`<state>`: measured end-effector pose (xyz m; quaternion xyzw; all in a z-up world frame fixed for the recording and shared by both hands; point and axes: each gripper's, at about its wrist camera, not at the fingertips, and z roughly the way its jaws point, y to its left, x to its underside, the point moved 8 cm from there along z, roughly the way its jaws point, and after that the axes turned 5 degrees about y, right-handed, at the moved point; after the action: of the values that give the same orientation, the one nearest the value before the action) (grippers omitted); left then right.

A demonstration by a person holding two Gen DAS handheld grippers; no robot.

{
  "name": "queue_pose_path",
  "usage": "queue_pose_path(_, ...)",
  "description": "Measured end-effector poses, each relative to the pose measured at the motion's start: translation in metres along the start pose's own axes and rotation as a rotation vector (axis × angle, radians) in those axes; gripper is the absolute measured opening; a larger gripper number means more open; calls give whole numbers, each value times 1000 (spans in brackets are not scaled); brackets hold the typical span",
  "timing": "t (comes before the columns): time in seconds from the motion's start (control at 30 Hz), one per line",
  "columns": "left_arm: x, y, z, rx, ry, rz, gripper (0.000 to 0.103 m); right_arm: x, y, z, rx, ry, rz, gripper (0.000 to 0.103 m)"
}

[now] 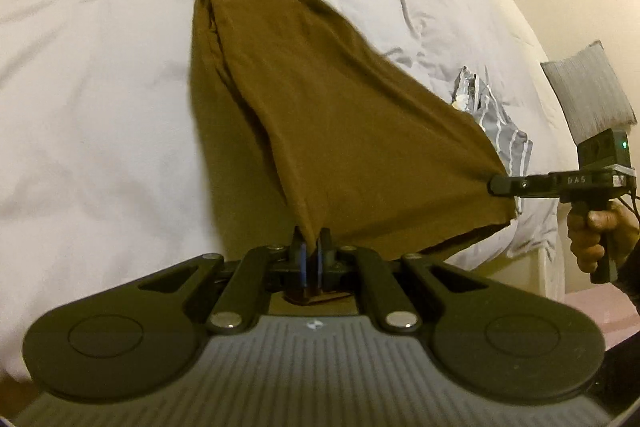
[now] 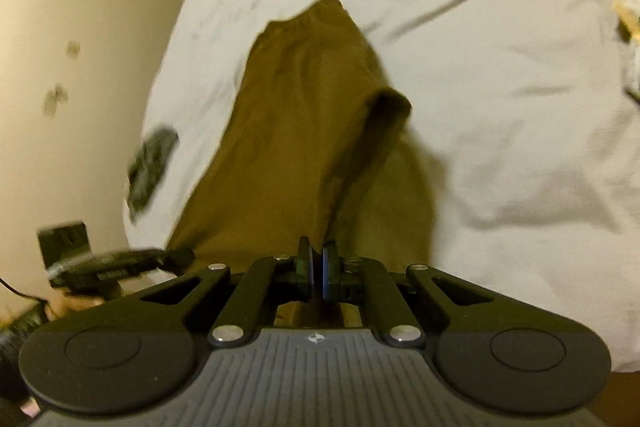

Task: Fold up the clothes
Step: 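Grasp the hem with both tools and fold it toward the waistband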

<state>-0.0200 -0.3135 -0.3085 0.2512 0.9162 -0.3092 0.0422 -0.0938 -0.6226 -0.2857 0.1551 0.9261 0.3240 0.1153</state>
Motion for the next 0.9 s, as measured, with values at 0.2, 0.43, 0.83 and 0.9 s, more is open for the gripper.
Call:
queue_pose_path(0.2,41,-18,53,-5,3,6,2,38,-61,20,54,8,1,4)
queue_pose_path(0.43,74,6,74,-14,-128,135,4,66,-100,57,69,-52,-73,7)
queue_pose_path(0.83,116,14,79,-48,-401,329,5,74,-108,69,77,-196,-294,0)
queue_pose_path(0.9,120,10,81,-78,-435,356,5,79,-107,66,82,-238,-311,1)
